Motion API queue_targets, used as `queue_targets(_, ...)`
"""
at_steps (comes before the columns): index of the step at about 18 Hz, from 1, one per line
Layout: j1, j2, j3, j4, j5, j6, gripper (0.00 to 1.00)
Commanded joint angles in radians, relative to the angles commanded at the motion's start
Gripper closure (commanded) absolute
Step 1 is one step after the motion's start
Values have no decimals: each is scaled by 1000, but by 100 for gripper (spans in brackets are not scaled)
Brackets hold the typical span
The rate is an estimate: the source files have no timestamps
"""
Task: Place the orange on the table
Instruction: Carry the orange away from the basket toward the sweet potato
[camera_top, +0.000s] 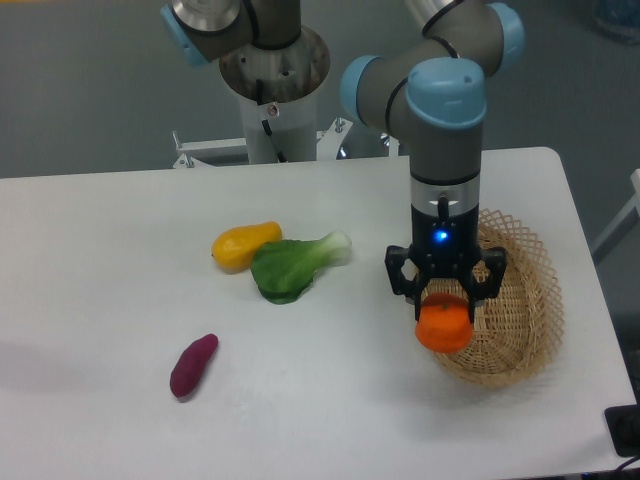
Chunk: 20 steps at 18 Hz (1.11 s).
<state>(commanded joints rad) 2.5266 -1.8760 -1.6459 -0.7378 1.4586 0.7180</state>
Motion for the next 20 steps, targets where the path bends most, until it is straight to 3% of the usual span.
queue_targets(2,-20,-11,-2,0,5,-44,52)
queue_targets(7,-153,-119,-20,5,141,-126,52)
queue_targets(15,-229,-238,21,41,152,-311,51)
queue_targets(20,-273,-268,23,43,149,-360,47)
